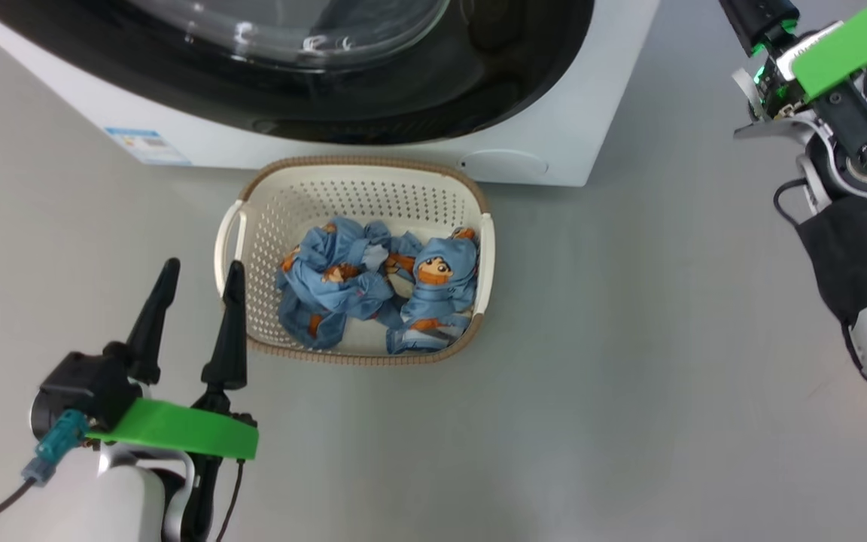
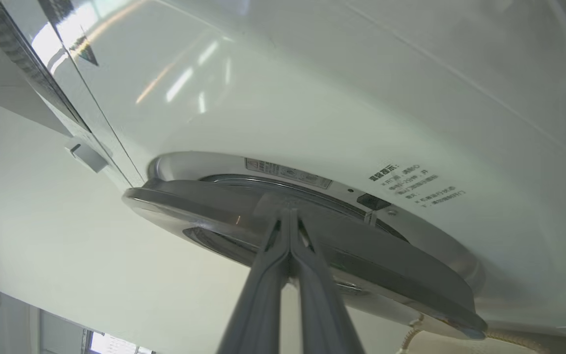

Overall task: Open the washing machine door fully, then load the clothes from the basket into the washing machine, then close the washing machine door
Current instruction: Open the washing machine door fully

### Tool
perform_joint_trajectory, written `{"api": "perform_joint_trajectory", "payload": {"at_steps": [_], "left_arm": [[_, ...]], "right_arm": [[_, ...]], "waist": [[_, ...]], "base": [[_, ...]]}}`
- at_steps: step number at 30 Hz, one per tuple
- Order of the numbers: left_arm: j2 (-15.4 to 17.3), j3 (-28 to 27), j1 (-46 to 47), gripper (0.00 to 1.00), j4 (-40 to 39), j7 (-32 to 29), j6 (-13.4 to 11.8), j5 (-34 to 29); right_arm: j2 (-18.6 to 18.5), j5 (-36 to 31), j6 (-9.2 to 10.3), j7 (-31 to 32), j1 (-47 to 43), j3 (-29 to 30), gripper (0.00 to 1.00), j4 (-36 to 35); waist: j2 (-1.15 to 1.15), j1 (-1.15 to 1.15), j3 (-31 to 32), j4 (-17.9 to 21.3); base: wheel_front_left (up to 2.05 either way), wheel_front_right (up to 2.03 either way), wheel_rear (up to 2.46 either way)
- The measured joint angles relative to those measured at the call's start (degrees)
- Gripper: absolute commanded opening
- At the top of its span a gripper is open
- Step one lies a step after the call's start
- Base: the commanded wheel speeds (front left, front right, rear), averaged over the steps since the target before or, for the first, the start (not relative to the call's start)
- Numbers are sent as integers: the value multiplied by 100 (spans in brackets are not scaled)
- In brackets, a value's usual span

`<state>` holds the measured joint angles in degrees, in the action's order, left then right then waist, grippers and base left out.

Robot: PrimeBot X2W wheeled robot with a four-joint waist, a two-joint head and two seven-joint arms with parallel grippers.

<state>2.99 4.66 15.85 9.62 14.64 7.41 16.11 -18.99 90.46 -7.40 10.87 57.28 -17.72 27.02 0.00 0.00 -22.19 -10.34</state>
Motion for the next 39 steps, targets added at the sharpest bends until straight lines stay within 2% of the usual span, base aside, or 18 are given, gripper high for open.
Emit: {"api": "perform_joint_trajectory", "payload": {"at_steps": [5,16,29,39], "left_arm": [[-24,21,131,100,-41,0,0,42],[-84,133,350,100,-102,0,0,57],[-121,232,480,100,-163,0,0,137],[-135,237,534,100,-147,0,0,137]], "right_arm": [[-65,134,0,606,308,-102,0,169],[-51,286,0,1380,887,-73,0,657],[13,156,0,1484,1254,-60,0,825],[23,80,1,1584,1185,-178,0,755]], "waist": [[0,0,-203,-102],[0,0,-592,-302],[0,0,-844,-453],[0,0,-771,-444]], "base": [[0,0,0],[0,0,0],[0,0,0],[0,0,0]]}}
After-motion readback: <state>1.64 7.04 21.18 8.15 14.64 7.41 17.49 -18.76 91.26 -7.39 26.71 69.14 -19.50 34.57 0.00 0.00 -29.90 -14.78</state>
